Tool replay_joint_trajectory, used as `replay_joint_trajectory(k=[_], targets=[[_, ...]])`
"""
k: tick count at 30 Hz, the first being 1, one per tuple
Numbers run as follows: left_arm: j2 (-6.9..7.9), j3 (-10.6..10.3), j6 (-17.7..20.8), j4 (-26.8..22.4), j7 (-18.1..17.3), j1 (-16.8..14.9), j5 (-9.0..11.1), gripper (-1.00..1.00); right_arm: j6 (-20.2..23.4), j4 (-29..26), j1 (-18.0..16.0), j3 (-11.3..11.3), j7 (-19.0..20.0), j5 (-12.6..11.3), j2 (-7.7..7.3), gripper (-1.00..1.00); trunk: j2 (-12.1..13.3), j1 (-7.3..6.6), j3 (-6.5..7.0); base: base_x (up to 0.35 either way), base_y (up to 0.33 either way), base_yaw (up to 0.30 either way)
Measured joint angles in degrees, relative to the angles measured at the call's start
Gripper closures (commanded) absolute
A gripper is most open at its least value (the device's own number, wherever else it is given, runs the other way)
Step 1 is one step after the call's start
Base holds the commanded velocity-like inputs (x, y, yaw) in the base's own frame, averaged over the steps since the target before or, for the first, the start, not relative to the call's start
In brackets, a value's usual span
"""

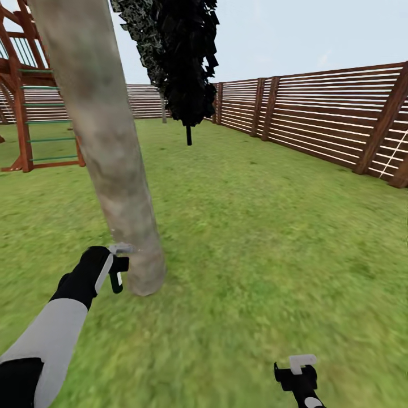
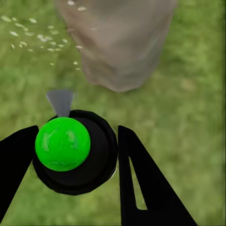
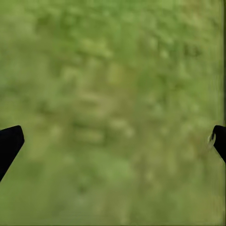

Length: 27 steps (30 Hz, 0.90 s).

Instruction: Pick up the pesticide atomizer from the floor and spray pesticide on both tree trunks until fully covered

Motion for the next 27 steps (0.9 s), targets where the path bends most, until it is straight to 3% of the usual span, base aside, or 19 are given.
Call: replay_joint_trajectory(k=[12, 18, 20, 23, 24, 27], targets=[[-0.08, 0.0, 0.0, 0.0, 0.0, 0.1, 0.0, 1.00, 0.0, 0.0, 0.0, 0.0, 0.0, 0.0, 0.02, -1.00, 0.0, 0.00, 0.00, 0.013, -0.273, 0.001], [-0.20, -0.1, -0.1, 0.0, 0.1, 0.1, 0.0, 1.00, 0.0, 0.0, 0.0, 0.0, 0.0, 0.0, 0.10, -1.00, 0.0, -0.01, 0.00, 0.128, -0.251, 0.216], [0.48, 0.4, -0.1, 0.0, 0.2, 0.2, -0.3, 1.00, 0.0, 0.0, 0.0, 0.0, 0.0, 0.0, 0.10, -1.00, 0.0, -0.01, 0.00, 0.159, -0.100, 0.277], [3.03, 0.2, -0.1, 0.1, 0.2, 0.4, -0.4, 1.00, 0.0, 0.0, 0.0, 0.0, 0.0, 0.0, 0.17, -1.00, 0.0, 0.01, 0.00, 0.025, -0.015, 0.278], [2.73, 0.1, -0.2, 0.2, 0.0, 0.7, 0.5, 1.00, 0.0, 0.0, 0.0, 0.0, 0.1, 0.0, 0.18, -1.00, 0.0, 0.01, 0.00, 0.002, -0.001, 0.278], [-0.42, -0.2, -0.5, 0.3, 0.1, 2.3, 0.7, 1.00, 0.0, 0.0, 0.0, 0.0, 0.1, 0.0, 0.19, -1.00, 0.0, 0.01, 0.00, 0.001, 0.000, 0.278]])
